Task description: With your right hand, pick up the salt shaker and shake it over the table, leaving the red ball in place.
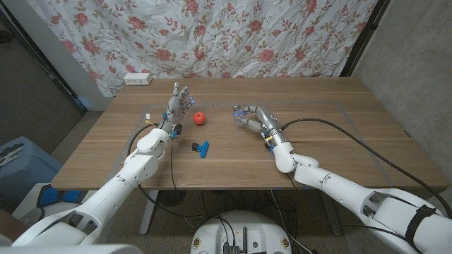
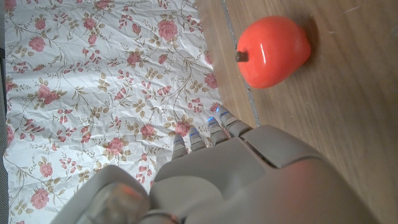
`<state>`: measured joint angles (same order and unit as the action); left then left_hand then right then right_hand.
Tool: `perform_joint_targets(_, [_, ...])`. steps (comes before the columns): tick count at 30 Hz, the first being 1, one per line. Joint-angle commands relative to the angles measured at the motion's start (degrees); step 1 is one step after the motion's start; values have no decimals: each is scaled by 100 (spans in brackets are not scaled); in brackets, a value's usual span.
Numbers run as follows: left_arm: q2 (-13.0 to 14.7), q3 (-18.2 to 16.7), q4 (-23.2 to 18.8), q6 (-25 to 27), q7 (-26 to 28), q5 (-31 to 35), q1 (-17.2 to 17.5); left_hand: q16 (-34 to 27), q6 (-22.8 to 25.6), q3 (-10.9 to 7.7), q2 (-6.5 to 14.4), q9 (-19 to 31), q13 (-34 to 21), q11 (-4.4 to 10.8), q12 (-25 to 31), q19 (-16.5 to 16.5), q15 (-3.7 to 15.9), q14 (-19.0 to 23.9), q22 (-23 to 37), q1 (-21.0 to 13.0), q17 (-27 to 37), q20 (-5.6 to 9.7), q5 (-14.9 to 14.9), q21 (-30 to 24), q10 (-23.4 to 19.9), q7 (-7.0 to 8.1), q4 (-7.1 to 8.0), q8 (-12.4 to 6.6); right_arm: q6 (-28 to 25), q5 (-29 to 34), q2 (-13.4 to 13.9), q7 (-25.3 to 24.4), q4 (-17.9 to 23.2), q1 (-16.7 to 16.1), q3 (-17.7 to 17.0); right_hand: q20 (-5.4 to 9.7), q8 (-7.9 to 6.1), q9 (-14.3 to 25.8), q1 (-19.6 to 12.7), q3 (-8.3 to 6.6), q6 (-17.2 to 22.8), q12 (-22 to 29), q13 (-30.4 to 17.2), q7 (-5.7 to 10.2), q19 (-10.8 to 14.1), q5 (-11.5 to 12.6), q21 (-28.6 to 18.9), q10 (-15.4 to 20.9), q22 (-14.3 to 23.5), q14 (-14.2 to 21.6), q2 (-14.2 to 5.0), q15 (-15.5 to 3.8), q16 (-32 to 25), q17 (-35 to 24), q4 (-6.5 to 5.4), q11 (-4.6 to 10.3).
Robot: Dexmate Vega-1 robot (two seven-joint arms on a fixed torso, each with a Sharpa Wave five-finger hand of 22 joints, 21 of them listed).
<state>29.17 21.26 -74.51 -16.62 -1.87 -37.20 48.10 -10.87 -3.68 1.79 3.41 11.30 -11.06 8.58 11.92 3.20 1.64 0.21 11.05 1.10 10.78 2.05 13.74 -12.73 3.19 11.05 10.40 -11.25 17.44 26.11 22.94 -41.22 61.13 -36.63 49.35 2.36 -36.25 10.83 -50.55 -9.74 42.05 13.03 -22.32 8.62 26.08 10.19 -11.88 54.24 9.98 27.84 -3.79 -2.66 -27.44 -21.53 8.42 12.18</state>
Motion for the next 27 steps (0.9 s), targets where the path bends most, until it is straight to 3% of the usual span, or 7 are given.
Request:
perform_joint_targets(1, [0, -2, -4, 4, 23, -1, 2, -29, 4, 6, 581, 35, -21, 24, 24, 48, 610, 12, 27, 2, 35, 136, 39, -26, -18, 43, 28, -24, -190, 123, -37, -83, -100, 73, 154, -22, -28, 16, -218, -19, 474, -5, -2, 408, 22, 34, -1, 35, 30, 6, -163, -857, -18, -25, 51, 22])
perform_joint_targets(27, [1, -3, -5, 4, 21, -3, 3, -30, 6, 6, 581, 35, -20, 29, 23, 49, 602, 15, 27, 2, 35, 137, 39, -26, -17, 37, 28, -25, -541, 346, 66, -40, -30, 115, 385, -49, -21, 54, -286, -30, 487, -15, 23, 410, 2, 31, 4, 46, 29, -8, -134, -828, -38, -58, 71, 26])
